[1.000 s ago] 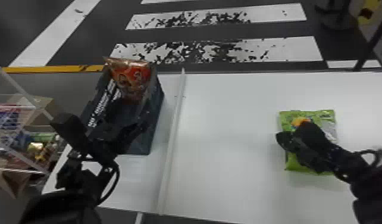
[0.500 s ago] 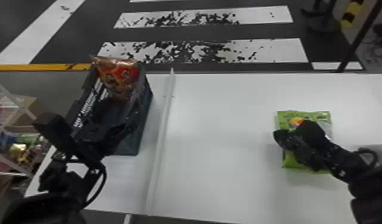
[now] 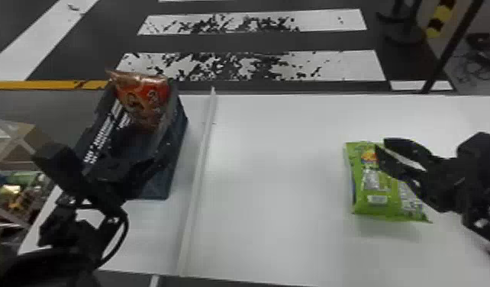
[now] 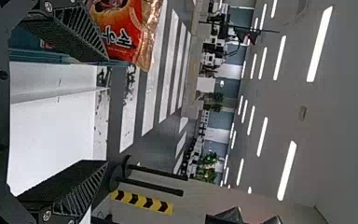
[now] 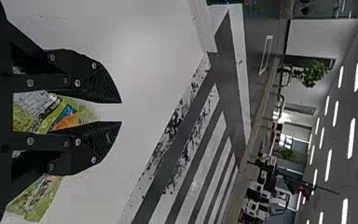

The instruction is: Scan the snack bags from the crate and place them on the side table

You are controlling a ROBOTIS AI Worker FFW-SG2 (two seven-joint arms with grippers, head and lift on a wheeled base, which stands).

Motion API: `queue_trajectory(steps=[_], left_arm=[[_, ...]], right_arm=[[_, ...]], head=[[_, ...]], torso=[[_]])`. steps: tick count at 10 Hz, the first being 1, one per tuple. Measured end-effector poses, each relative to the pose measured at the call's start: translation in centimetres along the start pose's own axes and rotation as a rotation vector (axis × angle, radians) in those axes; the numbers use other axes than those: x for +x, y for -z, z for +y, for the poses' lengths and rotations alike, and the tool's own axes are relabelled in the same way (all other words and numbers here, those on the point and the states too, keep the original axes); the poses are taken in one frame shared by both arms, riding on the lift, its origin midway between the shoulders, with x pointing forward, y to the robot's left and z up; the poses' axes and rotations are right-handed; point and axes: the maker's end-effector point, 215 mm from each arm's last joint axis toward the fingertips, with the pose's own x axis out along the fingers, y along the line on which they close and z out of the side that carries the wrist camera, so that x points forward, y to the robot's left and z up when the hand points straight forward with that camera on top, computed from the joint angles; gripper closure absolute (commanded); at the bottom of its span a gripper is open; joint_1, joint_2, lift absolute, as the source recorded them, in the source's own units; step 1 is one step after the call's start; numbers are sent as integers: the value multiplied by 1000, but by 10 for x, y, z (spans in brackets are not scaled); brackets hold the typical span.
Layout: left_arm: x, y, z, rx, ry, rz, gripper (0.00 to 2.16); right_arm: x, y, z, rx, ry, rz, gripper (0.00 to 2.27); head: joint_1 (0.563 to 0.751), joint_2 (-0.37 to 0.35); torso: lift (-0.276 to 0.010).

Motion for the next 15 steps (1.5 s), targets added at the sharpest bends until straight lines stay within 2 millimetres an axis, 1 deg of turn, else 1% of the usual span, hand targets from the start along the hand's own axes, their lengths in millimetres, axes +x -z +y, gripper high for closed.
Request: queue_trajectory(steps=[1, 2, 3, 5, 6, 8, 10, 12, 13, 14, 15], left_arm=[[1, -1, -1, 0, 1, -1, 100], [1, -1, -1, -1, 3, -2, 100], [1, -1, -2, -2, 3, -2, 100], [0, -6, -5, 3, 9, -11, 100], [0, -11, -9, 7, 16, -17, 100], [1, -14, -20, 3, 21, -15, 100], [3, -7, -32, -13, 12, 32, 100], [5, -1, -41, -22, 15, 55, 100], [5, 2, -42, -26, 17, 63, 100], [5, 5, -43, -29, 17, 70, 100], [5, 7, -43, -31, 17, 73, 100]], right_arm=[[-18, 2, -24, 33, 47, 1, 26], [-34, 11, -47, 60, 91, 15, 29], [-49, 27, -65, 81, 131, 49, 33], [-78, 69, -89, 133, 188, 148, 33], [-91, 90, -96, 158, 207, 194, 33], [-109, 124, -103, 202, 222, 260, 36], [-117, 153, -104, 228, 228, 309, 36], [-119, 172, -108, 237, 228, 348, 66], [-117, 181, -109, 244, 220, 365, 137], [-114, 188, -112, 253, 217, 377, 279], [-111, 191, -114, 259, 210, 383, 566]], head=[[695, 21], [695, -18], [695, -38], [695, -109], [695, -142], [695, -184], [695, -230], [695, -254], [695, -263], [695, -269], [695, -272]], torso=[[-94], [-94], [-94], [-94], [-94], [-94], [-94], [-94], [-94], [-94], [-94]])
